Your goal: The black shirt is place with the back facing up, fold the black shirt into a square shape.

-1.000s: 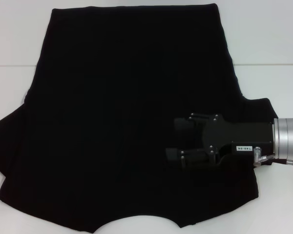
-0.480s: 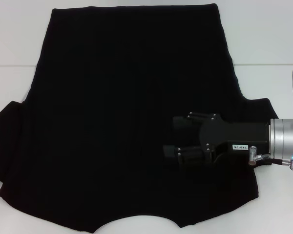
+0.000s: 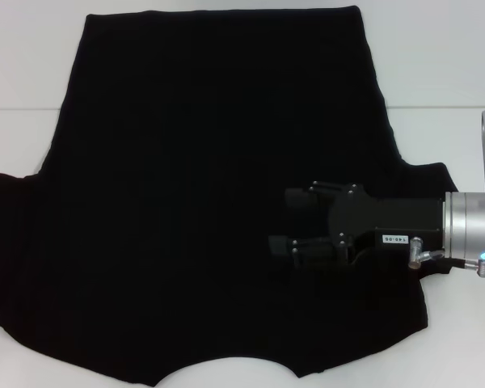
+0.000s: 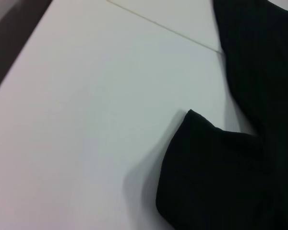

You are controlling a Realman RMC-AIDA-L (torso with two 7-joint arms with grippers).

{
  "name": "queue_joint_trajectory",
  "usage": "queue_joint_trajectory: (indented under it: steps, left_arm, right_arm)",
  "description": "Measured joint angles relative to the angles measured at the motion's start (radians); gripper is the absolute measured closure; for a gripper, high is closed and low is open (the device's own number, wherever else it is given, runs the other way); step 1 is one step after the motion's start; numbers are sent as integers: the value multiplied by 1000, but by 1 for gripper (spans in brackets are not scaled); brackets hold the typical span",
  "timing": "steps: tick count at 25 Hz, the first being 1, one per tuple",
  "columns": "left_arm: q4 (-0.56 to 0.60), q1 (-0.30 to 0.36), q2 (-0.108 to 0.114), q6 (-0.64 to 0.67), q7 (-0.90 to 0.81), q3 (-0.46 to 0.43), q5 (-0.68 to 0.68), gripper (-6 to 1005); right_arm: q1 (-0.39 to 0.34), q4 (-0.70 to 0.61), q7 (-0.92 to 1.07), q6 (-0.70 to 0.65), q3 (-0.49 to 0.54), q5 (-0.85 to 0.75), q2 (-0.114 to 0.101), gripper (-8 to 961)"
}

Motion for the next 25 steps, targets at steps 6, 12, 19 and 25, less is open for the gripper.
queue_joint_trajectory:
  steps: [6,12,19,25]
  left_arm:
    - [13,8,1,1,2,-7,1,990]
    - [17,8,2,2,3,-7,2,990]
    - [12,-5,3,2,4,-3,-1,990]
    - [3,-42,3,15,4,12,-25,990]
  right_arm:
    - [1,0,-1,1,0,0,0,56]
    - [0,0,-2,1,0,0,0,57]
    - [-4,2,-2,1,0,0,0,58]
    - [-5,2,-2,1,0,0,0,59]
